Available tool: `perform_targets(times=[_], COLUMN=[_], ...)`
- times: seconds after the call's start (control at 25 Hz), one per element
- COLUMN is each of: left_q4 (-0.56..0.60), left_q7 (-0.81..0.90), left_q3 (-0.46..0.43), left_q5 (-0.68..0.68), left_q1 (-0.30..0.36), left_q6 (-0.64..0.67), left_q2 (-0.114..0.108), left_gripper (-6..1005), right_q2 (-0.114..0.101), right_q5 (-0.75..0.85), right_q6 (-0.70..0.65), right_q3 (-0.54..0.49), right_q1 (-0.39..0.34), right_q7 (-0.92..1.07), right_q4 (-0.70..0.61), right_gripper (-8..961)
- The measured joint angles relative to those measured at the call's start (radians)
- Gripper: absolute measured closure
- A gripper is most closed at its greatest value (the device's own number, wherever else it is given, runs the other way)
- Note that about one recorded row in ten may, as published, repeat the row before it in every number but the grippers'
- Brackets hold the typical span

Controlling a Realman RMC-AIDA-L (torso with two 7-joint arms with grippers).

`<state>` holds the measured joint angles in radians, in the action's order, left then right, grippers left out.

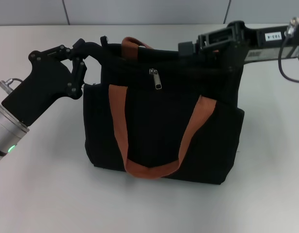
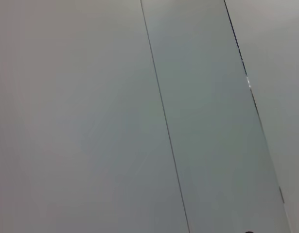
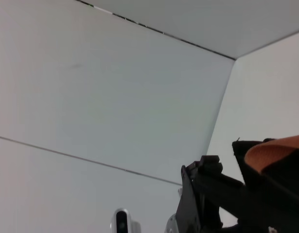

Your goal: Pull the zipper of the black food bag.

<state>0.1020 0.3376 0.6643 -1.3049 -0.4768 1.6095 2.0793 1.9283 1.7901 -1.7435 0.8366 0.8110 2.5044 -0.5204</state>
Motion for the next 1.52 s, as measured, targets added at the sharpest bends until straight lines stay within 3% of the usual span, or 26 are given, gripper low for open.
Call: perform_targets(times=[0.28,1.04,1.52], left_q4=[0.01,0.055,0.056], left_q7=[0.045,0.186,0.201], left_q3=[0.0,0.016,0.018], left_q5=[-0.001,-0.004,-0.004], left_q1=[-0.004,-0.024,-0.035], left_q6=[0.007,0.068,0.069], left_q2=[-0.001,-0.003,-0.002], left_gripper=[947,948,947], right_q2=[-0.003,0.003,0.037], right_q5=[0.069,0.127,0.17], right_q6=[-0.009,0.004,0.029], right_q3=[0.009,0.012,0.035], right_q1=[0.054,0.045,0.041], right_q7=[0.031,-0.009,-0.155], right_q4=[0.0,-0.02,-0.089], right_gripper=[612,605,613])
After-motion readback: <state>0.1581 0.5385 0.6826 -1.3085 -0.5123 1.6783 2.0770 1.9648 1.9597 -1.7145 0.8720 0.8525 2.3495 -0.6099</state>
